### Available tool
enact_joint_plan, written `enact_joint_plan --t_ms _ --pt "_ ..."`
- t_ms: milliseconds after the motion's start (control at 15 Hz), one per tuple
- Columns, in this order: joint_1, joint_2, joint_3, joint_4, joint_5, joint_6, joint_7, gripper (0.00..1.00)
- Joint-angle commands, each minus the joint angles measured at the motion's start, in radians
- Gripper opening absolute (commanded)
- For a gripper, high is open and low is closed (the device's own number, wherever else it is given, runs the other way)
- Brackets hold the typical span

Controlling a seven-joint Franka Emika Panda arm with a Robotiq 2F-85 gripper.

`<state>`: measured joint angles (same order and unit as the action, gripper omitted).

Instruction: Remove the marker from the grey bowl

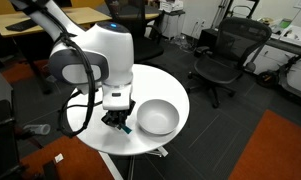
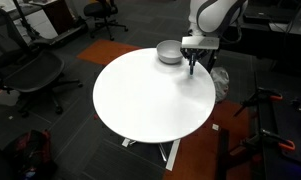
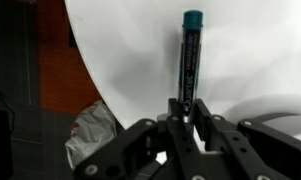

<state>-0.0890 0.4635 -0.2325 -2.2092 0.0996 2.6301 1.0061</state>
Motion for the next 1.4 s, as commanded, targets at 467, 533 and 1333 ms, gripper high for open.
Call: enact_joint_plan --t_ms 467,533,1333 --pt "-0.014 0.092 0.005 0.091 0.037 0.002 -0.031 0.05" --pt "-0.017 0.097 0.007 0.096 0.038 0.001 -0.036 0.29" --pt "0.012 0.064 -0.010 0.047 0.019 0.016 -0.019 1.00"
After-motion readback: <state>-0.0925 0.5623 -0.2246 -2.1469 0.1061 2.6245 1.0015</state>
